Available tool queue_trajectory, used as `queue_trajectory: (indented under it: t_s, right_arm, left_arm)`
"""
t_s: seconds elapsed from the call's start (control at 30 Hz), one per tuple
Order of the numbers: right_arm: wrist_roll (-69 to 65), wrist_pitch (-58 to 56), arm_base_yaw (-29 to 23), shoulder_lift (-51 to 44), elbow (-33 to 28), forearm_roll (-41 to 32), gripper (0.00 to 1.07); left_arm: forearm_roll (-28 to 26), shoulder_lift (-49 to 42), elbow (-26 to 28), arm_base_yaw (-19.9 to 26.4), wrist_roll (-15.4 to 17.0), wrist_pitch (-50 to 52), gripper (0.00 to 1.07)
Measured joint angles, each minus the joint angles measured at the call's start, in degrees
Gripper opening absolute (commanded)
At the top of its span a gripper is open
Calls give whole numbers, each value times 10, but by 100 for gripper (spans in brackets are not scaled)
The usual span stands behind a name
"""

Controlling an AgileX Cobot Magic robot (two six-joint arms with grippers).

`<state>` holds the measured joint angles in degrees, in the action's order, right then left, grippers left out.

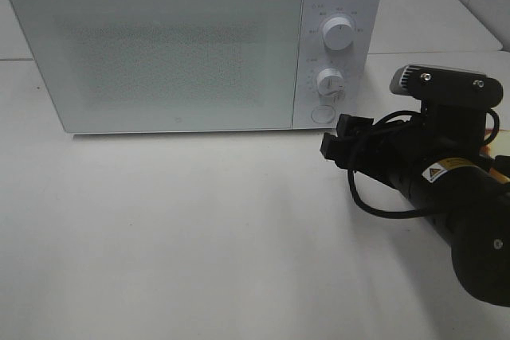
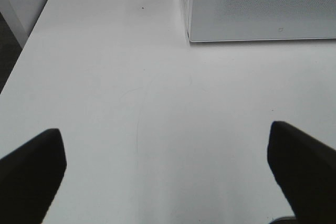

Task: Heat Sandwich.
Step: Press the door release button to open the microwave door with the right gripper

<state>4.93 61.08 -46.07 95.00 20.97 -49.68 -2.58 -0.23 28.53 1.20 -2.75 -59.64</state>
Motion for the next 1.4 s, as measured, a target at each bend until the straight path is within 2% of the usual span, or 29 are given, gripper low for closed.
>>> queue_trajectory:
  t_s: [0.1, 0.33, 0.4, 0.47, 0.57, 0.63, 0.7, 0.83, 0.87, 0.9, 1.0, 1.4]
  right_arm:
    - [-49, -4, 0, 0, 0, 0, 76]
    - [-327, -10, 0, 0, 0, 0, 75]
    - [-358, -13, 0, 0, 0, 0, 75]
    - [-470, -30, 0, 0, 0, 0, 70]
    - [-529, -39, 0, 0, 0, 0, 66]
    - [-604, -41, 0, 0, 0, 0, 54]
    - [-627, -42, 0, 0, 0, 0, 50]
    - [-727, -41, 0, 0, 0, 0, 23]
    - [-727, -41, 0, 0, 0, 0, 23]
    - [-754, -41, 0, 0, 0, 0, 13]
    - [-776, -42, 0, 0, 0, 2, 0]
    - [-747, -43, 0, 0, 0, 6, 2]
  left_arm:
    - [0, 0, 0, 0, 0, 0, 101]
    - [0, 0, 0, 0, 0, 0, 101]
    - [0, 0, 0, 0, 0, 0, 101]
    - [0, 0, 0, 0, 0, 0, 101]
    - [0, 0, 0, 0, 0, 0, 101]
    - [0, 0, 0, 0, 0, 0, 101]
    - [0, 0, 0, 0, 0, 0, 101]
    - [0, 0, 0, 0, 0, 0, 101]
    - [0, 0, 0, 0, 0, 0, 101]
    - [0, 0, 0, 0, 0, 0, 101]
    - [0, 0, 0, 0, 0, 0, 101]
    - [0, 0, 0, 0, 0, 0, 101]
